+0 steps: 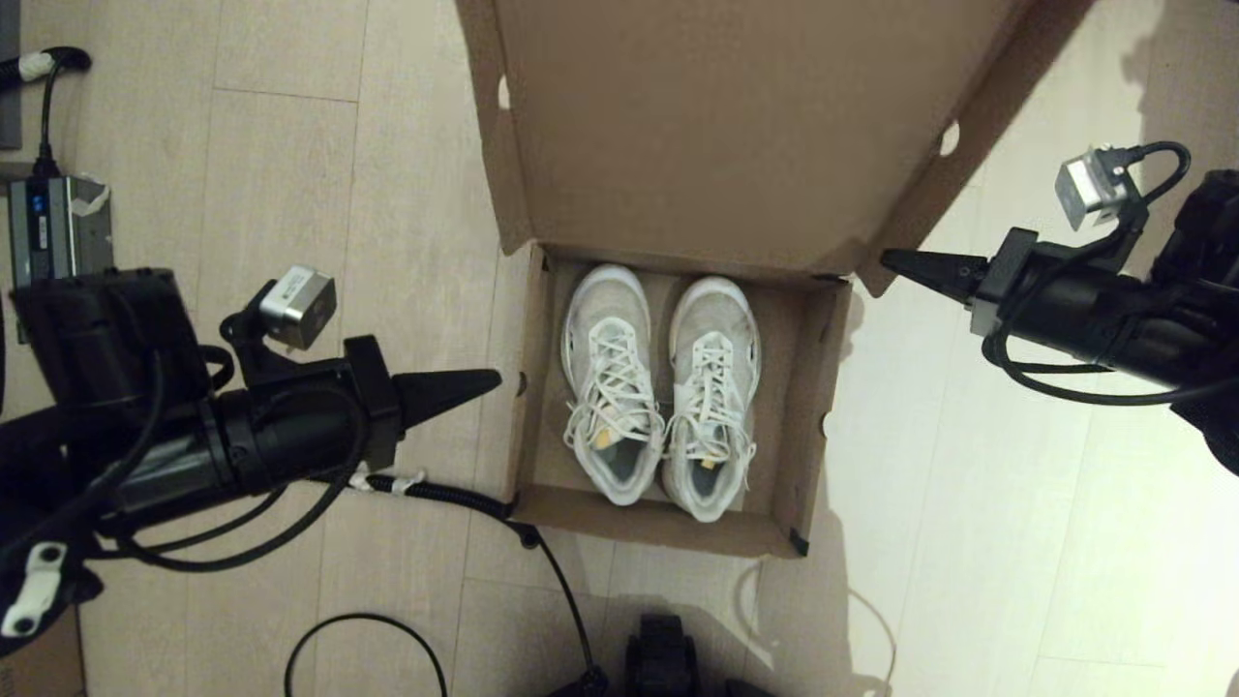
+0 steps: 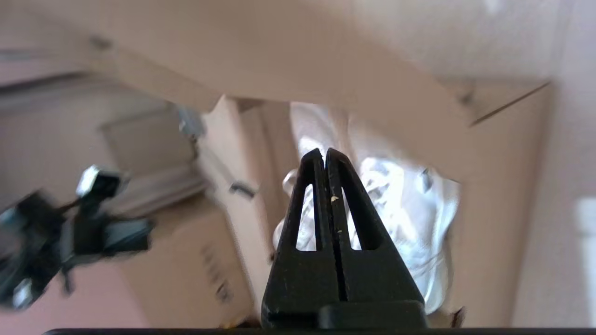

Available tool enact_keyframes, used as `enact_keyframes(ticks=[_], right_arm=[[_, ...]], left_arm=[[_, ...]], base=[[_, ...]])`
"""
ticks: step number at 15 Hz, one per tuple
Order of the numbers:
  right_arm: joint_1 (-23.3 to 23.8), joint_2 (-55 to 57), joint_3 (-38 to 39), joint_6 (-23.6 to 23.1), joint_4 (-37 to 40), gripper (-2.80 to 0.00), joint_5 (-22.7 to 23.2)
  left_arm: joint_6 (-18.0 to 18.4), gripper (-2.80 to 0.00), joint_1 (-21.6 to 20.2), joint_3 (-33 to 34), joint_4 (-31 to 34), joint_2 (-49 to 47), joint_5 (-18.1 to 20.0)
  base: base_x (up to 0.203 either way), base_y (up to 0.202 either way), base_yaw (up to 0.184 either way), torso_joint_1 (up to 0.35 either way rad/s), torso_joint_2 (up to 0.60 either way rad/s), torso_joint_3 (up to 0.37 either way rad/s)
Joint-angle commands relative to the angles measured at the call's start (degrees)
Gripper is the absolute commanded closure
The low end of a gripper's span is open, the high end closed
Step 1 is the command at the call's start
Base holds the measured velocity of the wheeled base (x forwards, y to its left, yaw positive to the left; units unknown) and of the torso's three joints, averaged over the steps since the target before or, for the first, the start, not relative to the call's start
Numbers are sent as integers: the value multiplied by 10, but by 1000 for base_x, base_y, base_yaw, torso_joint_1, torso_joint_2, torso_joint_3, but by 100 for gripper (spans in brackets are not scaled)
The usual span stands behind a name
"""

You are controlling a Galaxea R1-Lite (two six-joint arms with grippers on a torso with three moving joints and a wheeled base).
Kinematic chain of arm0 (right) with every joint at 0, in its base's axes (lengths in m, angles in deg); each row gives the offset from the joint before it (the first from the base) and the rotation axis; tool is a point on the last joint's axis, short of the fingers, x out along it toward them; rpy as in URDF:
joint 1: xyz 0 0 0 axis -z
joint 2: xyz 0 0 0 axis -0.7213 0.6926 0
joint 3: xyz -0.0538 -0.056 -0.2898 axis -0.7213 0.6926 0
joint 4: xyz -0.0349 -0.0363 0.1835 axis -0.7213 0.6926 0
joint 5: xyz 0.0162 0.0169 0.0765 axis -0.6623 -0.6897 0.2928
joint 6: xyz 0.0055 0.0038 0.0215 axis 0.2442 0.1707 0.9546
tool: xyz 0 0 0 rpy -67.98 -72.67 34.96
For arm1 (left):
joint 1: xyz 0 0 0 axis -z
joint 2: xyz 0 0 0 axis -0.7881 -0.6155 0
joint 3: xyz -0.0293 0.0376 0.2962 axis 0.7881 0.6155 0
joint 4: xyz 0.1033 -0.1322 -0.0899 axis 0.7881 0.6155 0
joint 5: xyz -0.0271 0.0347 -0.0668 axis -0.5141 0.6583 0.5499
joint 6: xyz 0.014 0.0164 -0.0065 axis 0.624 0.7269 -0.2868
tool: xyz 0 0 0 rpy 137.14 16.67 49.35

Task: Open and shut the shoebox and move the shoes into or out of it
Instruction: Open the shoe box, then put the shoes out of the shoe box

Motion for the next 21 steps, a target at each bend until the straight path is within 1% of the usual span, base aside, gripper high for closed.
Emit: enact_keyframes(ticks=[1,2,3,4,5,6,7,8,9,10,11,12,15,16,18,20,21], right_arm=[[2,-11,-3,1,-3,0,-15],[5,-23,1,-2,0,0,-31],[10,-35,4,-11,17,0,-58],[10,-41,5,-43,42,0,-92],[7,-41,7,-110,72,0,-151],[-3,-35,11,-184,92,0,-235],[-19,-26,16,-246,101,0,-324],[-44,-18,22,-297,102,0,-416],[-82,-14,26,-327,99,0,-474],[-106,-10,29,-347,97,0,-501],[-111,4,30,-353,96,0,-507],[-111,15,24,-354,94,0,-509],[-111,31,-25,-353,95,0,-509],[-125,32,-33,-354,96,0,-507],[-186,32,-40,-355,103,0,-505],[-245,33,-48,-348,125,0,-497],[-264,33,-50,-326,159,0,-496]], left_arm=[[-1,0,2,-4,-3,5,1],[2,0,3,2,-3,10,1],[10,0,4,11,-3,18,-3],[22,0,4,18,-3,30,-13],[46,0,4,27,-2,39,-33],[74,0,4,34,0,43,-49],[119,0,4,42,0,43,-67],[190,0,4,52,1,40,-92],[271,0,4,59,0,28,-140],[314,0,4,59,-2,3,-191],[338,0,2,51,-11,-24,-224],[348,0,-2,43,-38,-49,-243],[360,0,-10,2,-163,-132,-263],[362,0,-7,-16,-186,-149,-272],[363,0,16,-3,-179,-151,-278],[365,0,30,34,-171,-148,-282],[369,0,32,56,-171,-146,-292]], base=[[0,0,0,0,0,0],[0,0,0,0,0,0],[0,0,0,0,0,0],[0,0,0,0,0,0],[0,0,0,0,0,0],[0,0,0,0,0,0],[0,0,0,0,0,0],[0,0,0,0,0,0],[0,0,0,0,0,0],[0,0,0,0,0,0],[0,0,0,0,0,0],[0,0,0,0,0,0],[0,0,0,0,0,0],[0,0,0,0,0,0],[0,0,0,0,0,0],[0,0,0,0,0,0],[0,0,0,0,0,0]])
